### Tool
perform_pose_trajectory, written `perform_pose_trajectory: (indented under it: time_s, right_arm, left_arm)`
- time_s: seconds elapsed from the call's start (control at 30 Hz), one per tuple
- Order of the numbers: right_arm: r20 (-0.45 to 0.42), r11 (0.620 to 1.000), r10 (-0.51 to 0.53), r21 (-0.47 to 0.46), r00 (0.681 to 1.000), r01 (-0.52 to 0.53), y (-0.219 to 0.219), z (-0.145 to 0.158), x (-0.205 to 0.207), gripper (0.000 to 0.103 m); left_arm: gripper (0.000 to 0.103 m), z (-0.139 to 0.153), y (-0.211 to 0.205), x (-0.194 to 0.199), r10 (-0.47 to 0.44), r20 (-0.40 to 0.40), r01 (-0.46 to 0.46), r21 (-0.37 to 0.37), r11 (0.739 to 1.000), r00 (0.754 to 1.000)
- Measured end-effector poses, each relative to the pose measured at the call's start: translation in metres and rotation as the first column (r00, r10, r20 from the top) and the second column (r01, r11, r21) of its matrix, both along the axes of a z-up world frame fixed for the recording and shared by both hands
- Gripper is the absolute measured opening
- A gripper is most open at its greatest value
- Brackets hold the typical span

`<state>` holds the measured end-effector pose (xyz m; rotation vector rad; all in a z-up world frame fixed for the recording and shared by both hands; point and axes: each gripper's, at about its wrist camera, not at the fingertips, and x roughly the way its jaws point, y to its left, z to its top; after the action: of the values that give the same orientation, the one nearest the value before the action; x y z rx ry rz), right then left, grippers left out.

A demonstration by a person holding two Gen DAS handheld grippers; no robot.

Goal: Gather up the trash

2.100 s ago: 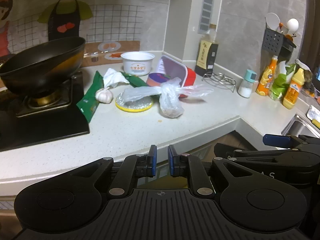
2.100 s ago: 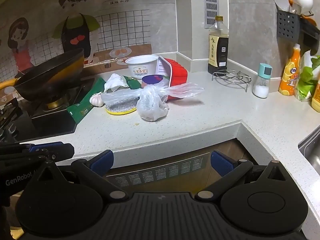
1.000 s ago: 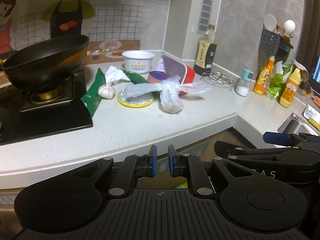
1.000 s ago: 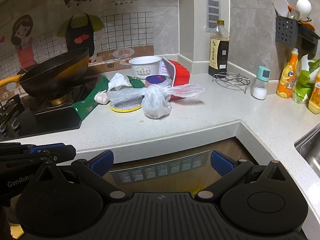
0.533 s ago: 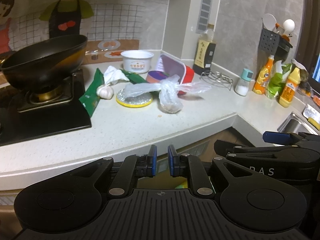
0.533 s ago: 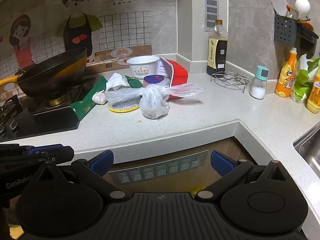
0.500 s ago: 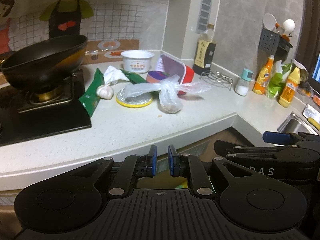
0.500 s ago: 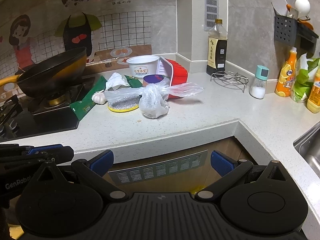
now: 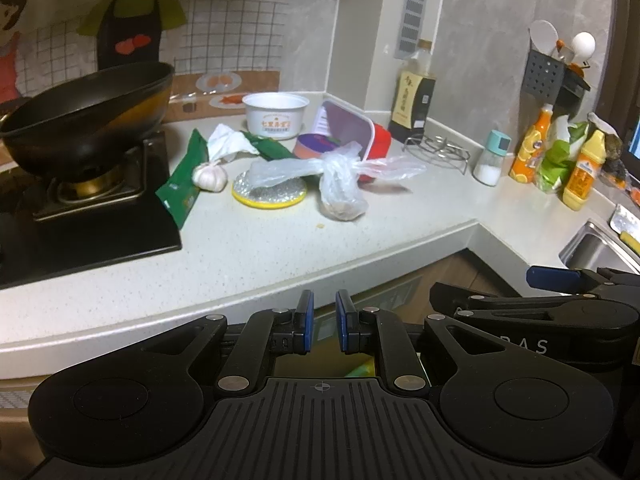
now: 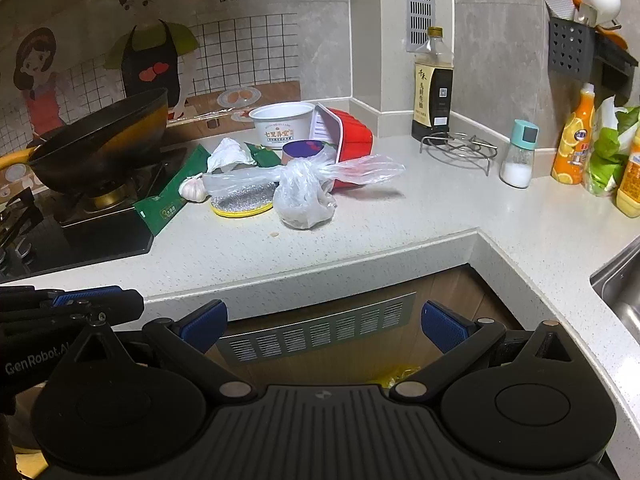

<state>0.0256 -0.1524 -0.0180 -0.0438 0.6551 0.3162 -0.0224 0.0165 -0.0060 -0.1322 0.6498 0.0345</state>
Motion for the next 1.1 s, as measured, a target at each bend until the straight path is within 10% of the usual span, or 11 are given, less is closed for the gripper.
perform_pose_trajectory:
  time_s: [0.43, 0.87, 1.1]
  right_arm:
    - [0.003, 0.999, 0.018, 0.049, 1.000, -0.018, 0.002, -0.009, 0.014, 0.103]
    - [-0.167, 0.997, 0.073, 0.043, 0.983, -0.067, 0.027, -0.045, 0.060, 0.103]
    - [-0.133, 0.996, 0.084, 0.027, 0.988, -0.081, 0.059, -0.033, 0.104, 0.103]
  left_arm:
    - [0.016, -0.009, 0.012, 0.014, 0.025, -0.037, -0.027, -0.035, 0.999, 0.999]
    - [0.016, -0.034, 0.071, 0.047, 0.019, -0.053, -0.035, -0.301, 0.953, 0.998]
    - [0.016, -0.039, 0.107, 0.057, 0.064, -0.030, -0.070, -0.310, 0.948, 0.997]
